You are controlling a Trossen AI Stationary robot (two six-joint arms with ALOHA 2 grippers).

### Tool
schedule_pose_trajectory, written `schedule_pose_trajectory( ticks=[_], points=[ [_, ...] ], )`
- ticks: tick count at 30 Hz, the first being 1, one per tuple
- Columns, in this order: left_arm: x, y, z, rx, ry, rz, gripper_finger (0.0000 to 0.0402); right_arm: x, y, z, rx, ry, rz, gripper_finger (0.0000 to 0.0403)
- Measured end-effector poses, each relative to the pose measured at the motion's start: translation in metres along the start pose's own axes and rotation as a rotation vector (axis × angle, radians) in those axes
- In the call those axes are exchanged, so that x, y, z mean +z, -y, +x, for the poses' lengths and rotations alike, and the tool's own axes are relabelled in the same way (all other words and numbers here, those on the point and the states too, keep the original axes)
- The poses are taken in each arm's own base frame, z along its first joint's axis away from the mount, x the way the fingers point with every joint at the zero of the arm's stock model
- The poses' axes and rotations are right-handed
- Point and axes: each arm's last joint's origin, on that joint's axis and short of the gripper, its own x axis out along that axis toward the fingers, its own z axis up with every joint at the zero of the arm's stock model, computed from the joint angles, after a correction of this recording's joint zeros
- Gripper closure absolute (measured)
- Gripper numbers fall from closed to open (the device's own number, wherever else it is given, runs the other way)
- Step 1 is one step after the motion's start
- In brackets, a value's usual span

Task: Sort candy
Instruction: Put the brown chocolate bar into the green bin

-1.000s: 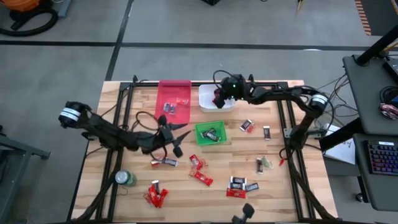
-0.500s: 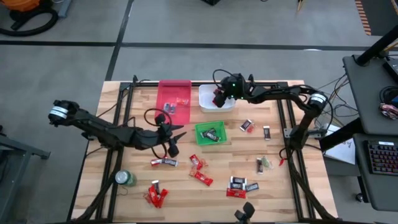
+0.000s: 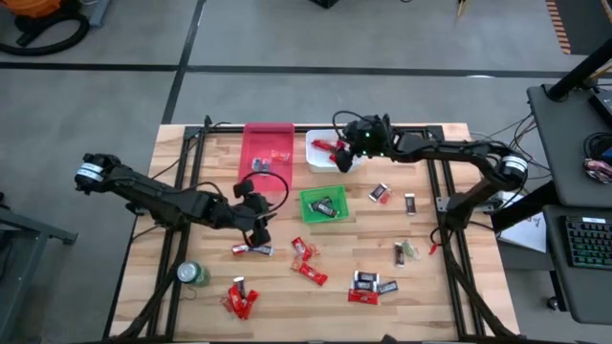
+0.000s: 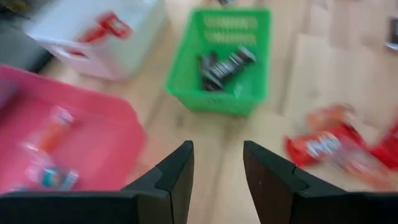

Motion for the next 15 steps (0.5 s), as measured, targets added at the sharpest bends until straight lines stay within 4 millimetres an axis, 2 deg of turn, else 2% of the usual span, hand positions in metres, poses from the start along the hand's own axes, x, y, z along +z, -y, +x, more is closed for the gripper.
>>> schedule_pose_trajectory(
  ticks=[8,15],
  points=[
    [-0.014,0.005,0.004,-0.198,-0.137,-0.018,0.0278,-0.010,-0.050,-0.027,0.123,-0.106,-0.057,0.0167],
    [-0.027,0.015,0.005,-0.256,-0.270,0.046,0.0272,-0.024,-0.090,-0.041,0.223,-0.182,-0.087,0.0167]
  ],
)
